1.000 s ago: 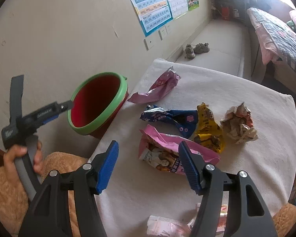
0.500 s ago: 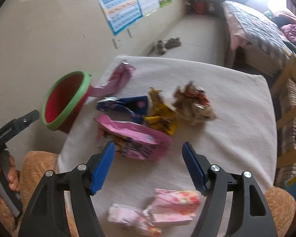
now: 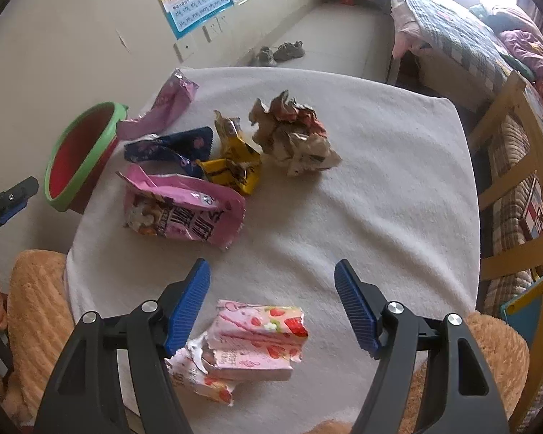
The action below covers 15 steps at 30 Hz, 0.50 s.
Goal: Collect trash
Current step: 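Move both open grippers back over the table toward the remaining trash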
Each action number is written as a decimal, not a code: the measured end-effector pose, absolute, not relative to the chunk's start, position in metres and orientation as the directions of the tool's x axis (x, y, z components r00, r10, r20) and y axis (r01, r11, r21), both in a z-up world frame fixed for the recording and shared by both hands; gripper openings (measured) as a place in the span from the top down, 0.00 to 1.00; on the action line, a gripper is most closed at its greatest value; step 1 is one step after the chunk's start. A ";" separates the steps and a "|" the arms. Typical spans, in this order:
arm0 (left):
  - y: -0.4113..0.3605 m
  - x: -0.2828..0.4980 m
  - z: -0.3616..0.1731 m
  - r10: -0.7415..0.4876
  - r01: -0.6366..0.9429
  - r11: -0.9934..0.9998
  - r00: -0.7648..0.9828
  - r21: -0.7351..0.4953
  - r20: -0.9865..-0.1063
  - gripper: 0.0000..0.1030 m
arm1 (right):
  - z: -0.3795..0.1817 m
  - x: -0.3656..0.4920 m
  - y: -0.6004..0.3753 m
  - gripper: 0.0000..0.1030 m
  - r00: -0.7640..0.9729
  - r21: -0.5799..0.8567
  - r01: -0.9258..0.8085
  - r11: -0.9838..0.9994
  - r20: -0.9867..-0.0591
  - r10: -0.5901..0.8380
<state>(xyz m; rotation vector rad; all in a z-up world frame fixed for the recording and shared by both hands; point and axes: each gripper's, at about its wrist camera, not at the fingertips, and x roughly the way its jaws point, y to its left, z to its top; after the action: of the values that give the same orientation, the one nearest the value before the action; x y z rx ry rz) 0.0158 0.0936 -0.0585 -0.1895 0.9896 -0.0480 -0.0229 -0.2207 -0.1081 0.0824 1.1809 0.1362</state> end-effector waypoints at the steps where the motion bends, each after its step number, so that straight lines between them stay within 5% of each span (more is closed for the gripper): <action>1: 0.095 0.015 -0.059 -0.125 -0.050 0.982 0.549 -0.182 -0.826 0.21 | -0.109 -0.023 -0.221 0.33 0.370 0.135 -0.063 0.989 -0.917 0.149; 15: 0.100 0.011 -0.065 -0.123 -0.064 0.981 0.536 -0.186 -0.835 0.21 | -0.111 -0.033 -0.223 0.29 0.338 0.157 -0.069 0.985 -0.926 0.171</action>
<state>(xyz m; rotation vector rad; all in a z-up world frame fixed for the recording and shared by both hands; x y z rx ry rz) 0.0106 0.0996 -0.0650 -0.2033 1.0060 -0.0352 -0.0333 -0.2226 -0.1109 0.0948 1.2168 0.1570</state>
